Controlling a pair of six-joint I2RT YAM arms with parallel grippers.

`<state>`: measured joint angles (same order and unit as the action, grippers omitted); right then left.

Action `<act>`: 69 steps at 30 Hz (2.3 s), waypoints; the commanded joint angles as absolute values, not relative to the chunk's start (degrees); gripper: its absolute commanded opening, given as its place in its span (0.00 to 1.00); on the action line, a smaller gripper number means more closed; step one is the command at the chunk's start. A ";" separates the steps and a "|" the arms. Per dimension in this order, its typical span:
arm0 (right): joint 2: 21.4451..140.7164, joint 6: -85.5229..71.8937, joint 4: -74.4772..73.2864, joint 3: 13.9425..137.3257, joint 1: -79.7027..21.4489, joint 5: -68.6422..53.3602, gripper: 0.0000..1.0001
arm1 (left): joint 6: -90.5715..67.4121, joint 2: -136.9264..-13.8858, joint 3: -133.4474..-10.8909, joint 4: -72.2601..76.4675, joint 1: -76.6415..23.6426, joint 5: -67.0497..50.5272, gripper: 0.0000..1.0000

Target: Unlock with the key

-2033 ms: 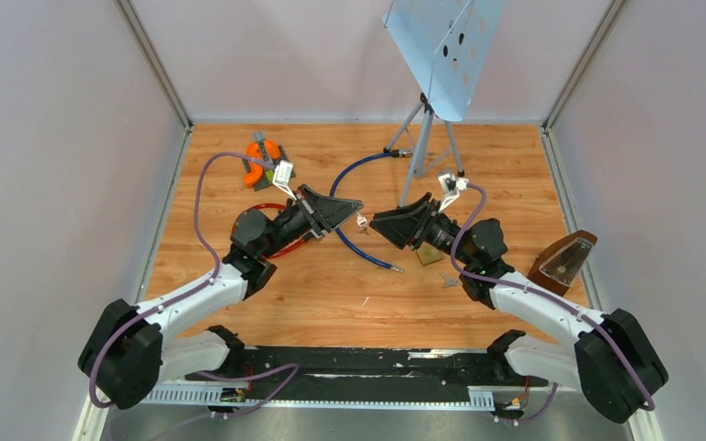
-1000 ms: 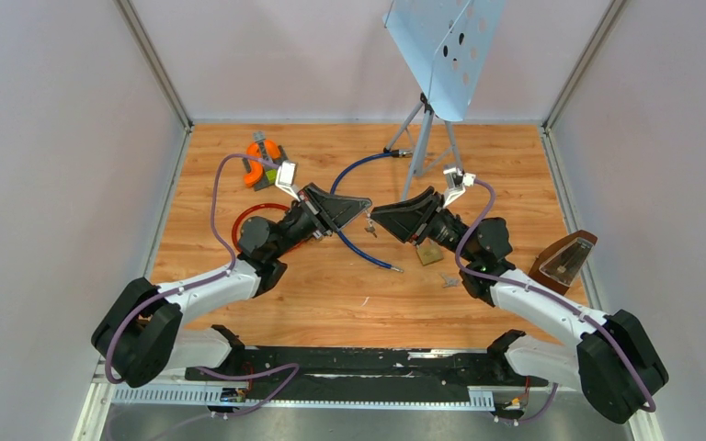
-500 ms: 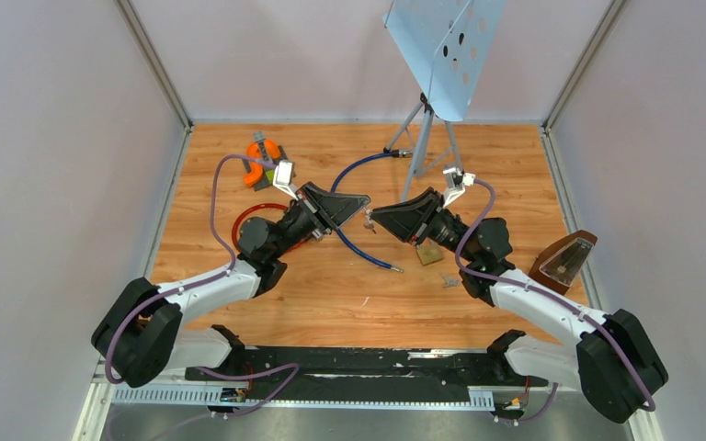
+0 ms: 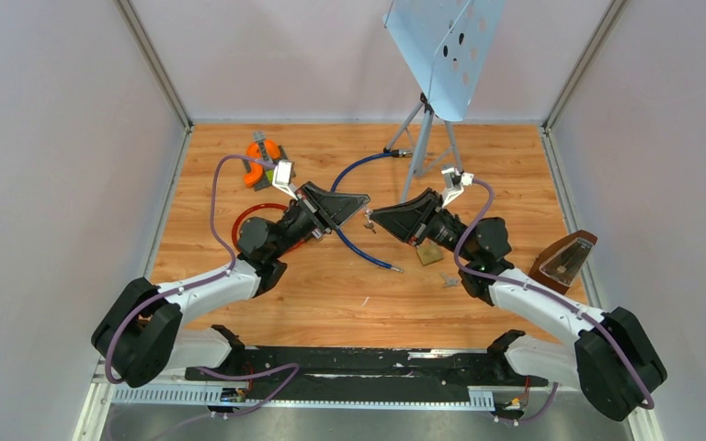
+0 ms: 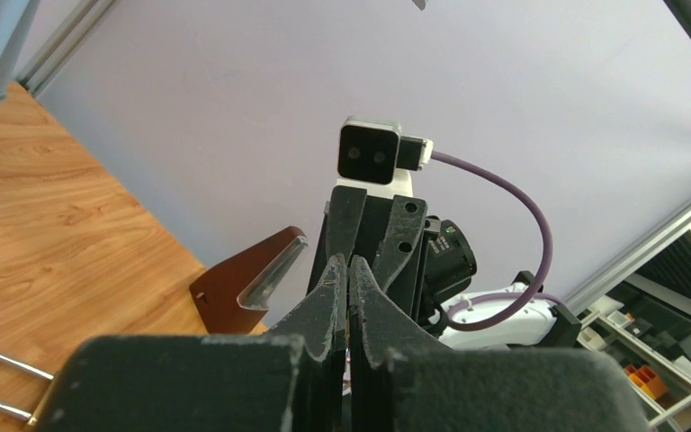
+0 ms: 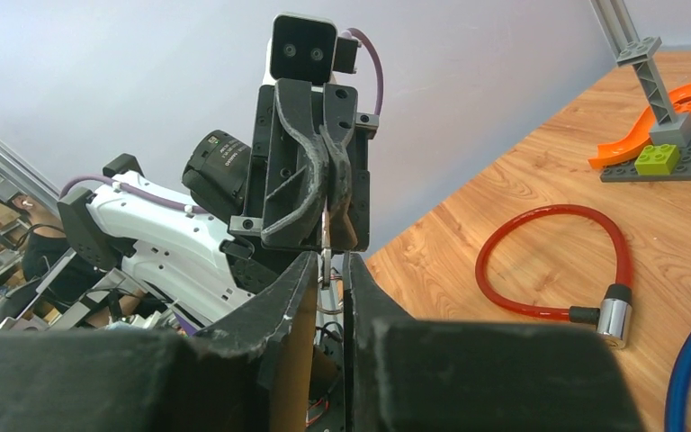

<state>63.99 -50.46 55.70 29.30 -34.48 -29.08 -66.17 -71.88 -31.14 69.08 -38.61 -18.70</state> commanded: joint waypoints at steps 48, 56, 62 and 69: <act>71.86 -44.06 33.32 33.60 -31.03 -27.83 0.00 | -44.62 -87.83 -68.39 -43.03 -26.59 14.38 0.99; 73.57 -42.45 34.06 34.23 -30.71 -30.85 0.00 | -48.18 -109.14 -82.24 -50.47 -25.44 17.97 0.93; 74.85 -42.62 34.63 34.44 -30.16 -31.54 0.00 | -52.69 -114.53 -84.36 -49.60 -24.37 18.09 0.73; 76.50 -43.79 35.95 34.67 -29.79 -33.12 0.00 | -54.32 -117.31 -84.35 -47.88 -24.06 13.66 0.56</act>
